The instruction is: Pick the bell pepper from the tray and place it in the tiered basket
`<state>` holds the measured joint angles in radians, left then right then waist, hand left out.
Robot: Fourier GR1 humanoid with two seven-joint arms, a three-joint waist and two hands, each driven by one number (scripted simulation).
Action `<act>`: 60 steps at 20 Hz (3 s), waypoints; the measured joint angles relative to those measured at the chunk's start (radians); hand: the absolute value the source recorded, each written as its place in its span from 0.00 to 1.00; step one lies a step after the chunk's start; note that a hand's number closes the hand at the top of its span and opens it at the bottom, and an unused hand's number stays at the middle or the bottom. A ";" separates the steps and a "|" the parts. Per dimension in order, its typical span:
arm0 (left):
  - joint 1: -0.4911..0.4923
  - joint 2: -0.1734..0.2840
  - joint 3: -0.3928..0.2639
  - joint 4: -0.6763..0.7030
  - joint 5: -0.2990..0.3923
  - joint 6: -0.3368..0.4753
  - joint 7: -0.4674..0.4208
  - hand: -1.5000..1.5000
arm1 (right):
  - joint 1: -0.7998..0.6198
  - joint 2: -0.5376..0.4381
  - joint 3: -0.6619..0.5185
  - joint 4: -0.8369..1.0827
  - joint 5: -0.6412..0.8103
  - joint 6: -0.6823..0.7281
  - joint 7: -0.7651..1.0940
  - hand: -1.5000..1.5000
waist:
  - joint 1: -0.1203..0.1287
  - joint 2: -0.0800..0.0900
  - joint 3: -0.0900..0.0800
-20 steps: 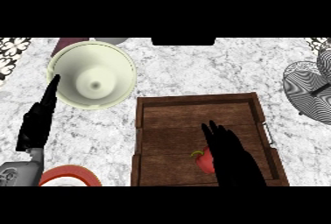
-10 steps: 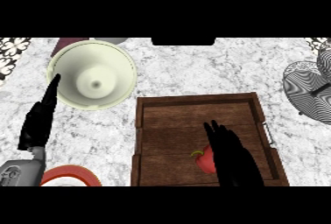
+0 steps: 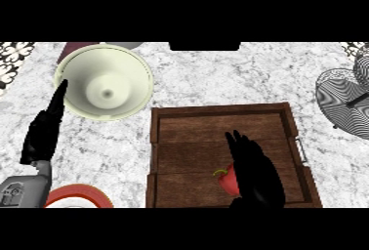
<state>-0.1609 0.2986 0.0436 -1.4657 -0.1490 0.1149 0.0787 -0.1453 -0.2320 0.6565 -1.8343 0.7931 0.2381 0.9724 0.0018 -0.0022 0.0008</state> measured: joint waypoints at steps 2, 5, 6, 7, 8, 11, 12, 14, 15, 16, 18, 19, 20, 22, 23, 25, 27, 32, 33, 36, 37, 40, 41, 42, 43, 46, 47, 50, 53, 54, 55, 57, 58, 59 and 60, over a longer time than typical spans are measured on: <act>-0.005 -0.003 0.003 -0.006 -0.003 -0.010 0.016 0.50 | 0.001 0.026 -0.004 0.027 0.014 0.006 -0.009 0.00 | -0.001 0.000 -0.001; 0.005 -0.009 0.009 -0.012 -0.004 -0.024 0.008 0.50 | 0.000 0.056 -0.024 0.070 0.018 0.019 -0.027 1.00 | -0.001 -0.001 -0.003; 0.013 -0.011 0.013 -0.010 -0.001 -0.030 -0.002 0.50 | 0.001 0.067 -0.023 0.069 0.019 0.029 -0.024 1.00 | -0.002 -0.003 -0.004; 0.010 -0.013 0.014 -0.003 -0.003 -0.028 -0.006 0.50 | -0.001 0.070 -0.026 0.080 0.012 0.039 -0.031 1.00 | -0.002 -0.005 -0.006; 0.014 -0.014 0.012 -0.002 -0.007 -0.028 -0.010 0.50 | -0.010 0.075 -0.025 0.092 0.005 0.054 -0.039 1.00 | -0.001 -0.007 -0.008; 0.012 -0.016 0.010 -0.018 -0.010 -0.032 0.005 0.50 | -0.034 0.050 -0.001 0.099 0.020 0.098 -0.072 1.00 | 0.001 -0.011 -0.010; 0.006 -0.021 0.005 -0.014 -0.020 -0.024 0.010 0.50 | -0.026 0.047 0.023 0.085 0.035 0.105 -0.071 1.00 | -0.001 -0.012 -0.010; 0.013 -0.023 0.010 -0.026 -0.019 -0.028 0.016 0.50 | -0.031 0.046 0.025 0.096 0.050 0.108 -0.094 1.00 | 0.000 -0.013 -0.010; 0.008 -0.024 0.016 -0.013 -0.019 -0.029 0.009 0.50 | -0.018 0.048 0.029 0.079 0.060 0.109 -0.093 1.00 | -0.001 -0.013 -0.010; 0.004 -0.024 0.018 -0.019 -0.023 -0.028 0.018 0.50 | -0.011 0.057 0.025 0.071 0.061 0.106 -0.094 1.00 | -0.002 -0.012 -0.010; -0.001 -0.026 0.021 -0.019 -0.025 -0.034 0.023 0.50 | 0.000 0.082 0.020 0.057 0.062 0.112 -0.085 1.00 | -0.003 -0.010 -0.009; 0.003 -0.027 0.024 -0.022 -0.027 -0.034 0.022 0.50 | 0.013 0.083 0.016 0.045 0.062 0.113 -0.087 1.00 | -0.003 -0.009 -0.008; 0.009 -0.031 0.027 -0.014 -0.027 -0.033 0.008 0.50 | 0.025 0.085 0.007 0.029 0.056 0.112 -0.089 1.00 | -0.004 -0.007 -0.007; 0.012 -0.032 0.032 -0.003 -0.025 -0.042 -0.002 0.50 | 0.044 0.095 -0.005 -0.010 0.050 0.112 -0.085 1.00 | -0.004 -0.004 -0.005; 0.012 -0.035 0.029 -0.021 -0.029 -0.042 0.015 0.50 | 0.050 0.100 -0.008 -0.023 0.056 0.108 -0.086 1.00 | -0.004 -0.003 -0.004; 0.017 -0.041 0.028 -0.014 -0.033 -0.039 -0.003 0.50 | 0.054 0.120 -0.024 -0.038 0.076 0.064 -0.082 1.00 | -0.004 -0.002 -0.002; 0.014 -0.040 0.029 -0.014 -0.034 -0.039 -0.009 0.50 | -0.006 0.156 -0.119 0.012 0.084 0.018 -0.050 1.00 | 0.004 0.003 -0.001; -0.001 -0.042 0.019 -0.018 -0.031 -0.051 -0.008 0.50 | -0.169 0.207 -0.375 0.147 0.157 -0.135 0.050 1.00 | 0.030 0.022 -0.001; -0.003 -0.043 0.017 -0.019 -0.031 -0.052 -0.007 0.50 | -0.207 0.211 -0.420 0.169 0.181 -0.170 0.060 1.00 | 0.033 0.023 -0.001; -0.008 -0.047 0.009 -0.014 -0.036 -0.054 -0.008 0.50 | -0.334 0.201 -0.528 0.241 0.276 -0.256 0.081 1.00 | 0.045 0.024 -0.001; -0.012 -0.047 0.007 -0.014 -0.036 -0.056 -0.006 0.50 | -0.379 0.189 -0.559 0.268 0.311 -0.277 0.085 1.00 | 0.049 0.024 -0.002; -0.014 -0.047 0.003 -0.018 -0.034 -0.064 -0.004 0.50 | -0.519 0.148 -0.639 0.354 0.404 -0.319 0.091 1.00 | 0.057 0.021 -0.002; -0.012 -0.052 -0.002 -0.016 -0.040 -0.058 -0.009 0.50 | -0.565 0.140 -0.658 0.388 0.437 -0.333 0.094 1.00 | 0.058 0.021 -0.002; -0.006 -0.052 -0.002 -0.019 -0.040 -0.059 -0.014 0.50 | -0.607 0.126 -0.682 0.420 0.462 -0.347 0.093 1.00 | 0.060 0.020 -0.002; -0.013 -0.054 -0.001 -0.017 -0.039 -0.058 -0.009 0.50 | -0.648 0.113 -0.700 0.461 0.489 -0.360 0.091 1.00 | 0.060 0.021 -0.002; -0.014 -0.057 0.000 -0.019 -0.047 -0.048 -0.001 0.50 | -0.774 0.067 -0.749 0.577 0.555 -0.371 0.092 1.00 | 0.053 0.017 -0.002; -0.019 -0.050 0.010 -0.012 -0.040 -0.055 -0.002 0.50 | -0.812 0.052 -0.755 0.610 0.579 -0.363 0.095 1.00 | 0.048 0.015 -0.002; -0.013 -0.055 0.013 -0.006 -0.048 -0.044 -0.006 0.50 | -0.911 0.023 -0.785 0.714 0.619 -0.343 0.099 1.00 | 0.037 0.011 -0.002; -0.005 -0.044 0.027 -0.011 -0.035 -0.060 -0.002 0.50 | -0.970 -0.019 -0.841 0.792 0.593 -0.345 0.070 1.00 | 0.028 0.009 -0.002; -0.005 -0.049 0.024 -0.018 -0.037 -0.058 0.008 0.50 | -0.996 -0.025 -0.855 0.815 0.586 -0.346 0.064 1.00 | 0.026 0.008 -0.001; -0.002 -0.051 0.026 -0.015 -0.038 -0.056 0.003 0.50 | -0.996 -0.033 -0.869 0.832 0.574 -0.358 0.051 1.00 | 0.023 0.007 -0.001; 0.003 -0.056 0.024 -0.020 -0.046 -0.050 0.002 0.50 | -1.013 -0.063 -0.891 0.868 0.554 -0.359 0.024 1.00 | 0.019 0.006 0.000; 0.001 -0.062 0.022 -0.020 -0.050 -0.044 0.001 0.50 | -1.015 -0.080 -0.900 0.901 0.548 -0.365 0.007 1.00 | 0.019 0.006 0.000; -0.001 -0.058 0.028 -0.013 -0.048 -0.047 -0.005 0.50 | -1.020 -0.099 -0.911 0.933 0.541 -0.375 -0.015 1.00 | 0.018 0.007 0.000; -0.005 -0.054 0.032 -0.012 -0.046 -0.052 0.000 0.50 | -1.027 -0.113 -0.915 0.959 0.539 -0.381 -0.028 1.00 | 0.018 0.007 0.000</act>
<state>-0.1657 0.2442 0.0758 -1.4773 -0.1951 0.0632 0.0791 -1.1721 -0.3452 -0.2581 -0.8753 1.3325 -0.1432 0.9442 0.0194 0.0049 0.0007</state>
